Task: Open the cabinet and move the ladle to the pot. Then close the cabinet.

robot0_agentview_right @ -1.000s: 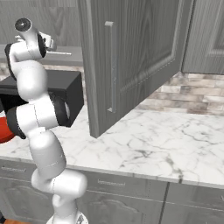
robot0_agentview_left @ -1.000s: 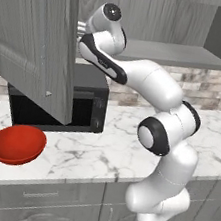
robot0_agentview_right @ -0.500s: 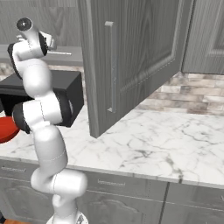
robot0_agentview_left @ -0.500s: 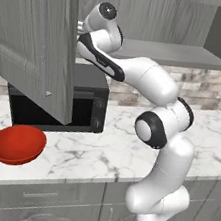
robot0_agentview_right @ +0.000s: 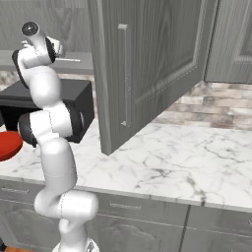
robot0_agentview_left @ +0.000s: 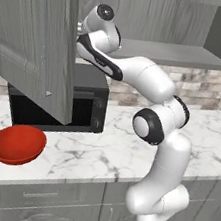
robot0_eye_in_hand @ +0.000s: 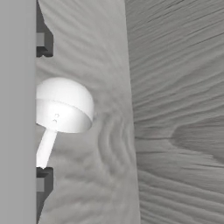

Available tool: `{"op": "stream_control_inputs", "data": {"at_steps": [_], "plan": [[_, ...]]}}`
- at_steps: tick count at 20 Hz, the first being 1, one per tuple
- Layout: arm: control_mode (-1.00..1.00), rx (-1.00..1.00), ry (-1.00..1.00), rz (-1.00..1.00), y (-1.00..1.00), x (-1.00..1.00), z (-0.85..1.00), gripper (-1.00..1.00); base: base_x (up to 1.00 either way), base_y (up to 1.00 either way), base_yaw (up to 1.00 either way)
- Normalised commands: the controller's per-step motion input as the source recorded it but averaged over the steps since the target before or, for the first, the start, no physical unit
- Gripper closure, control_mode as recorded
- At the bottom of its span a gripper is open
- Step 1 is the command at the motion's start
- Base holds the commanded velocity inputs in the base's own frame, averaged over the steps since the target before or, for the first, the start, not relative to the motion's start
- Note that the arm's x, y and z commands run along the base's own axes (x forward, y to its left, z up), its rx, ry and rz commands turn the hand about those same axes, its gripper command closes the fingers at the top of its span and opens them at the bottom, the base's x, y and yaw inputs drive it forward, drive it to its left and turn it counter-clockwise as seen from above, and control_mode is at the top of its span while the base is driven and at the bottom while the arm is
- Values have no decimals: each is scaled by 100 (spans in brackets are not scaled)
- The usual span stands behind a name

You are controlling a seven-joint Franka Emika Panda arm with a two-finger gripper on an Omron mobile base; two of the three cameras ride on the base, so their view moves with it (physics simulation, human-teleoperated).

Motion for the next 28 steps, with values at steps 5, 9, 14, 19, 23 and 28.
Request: {"op": "stream_control_inputs", "data": {"at_steps": [5,9,14,19,23,28], "plan": [[-100,0,0,0,9,27,-12,-100,0,0,0],[-100,0,0,0,11,24,-3,-100,0,0,0],[-100,0,0,0,10,22,0,-100,0,0,0],[-100,0,0,0,9,15,-1,-100,0,0,0],[-100,0,0,0,9,0,-1,100,0,0,0],[-100,0,0,0,0,0,0,100,0,0,0]]}}
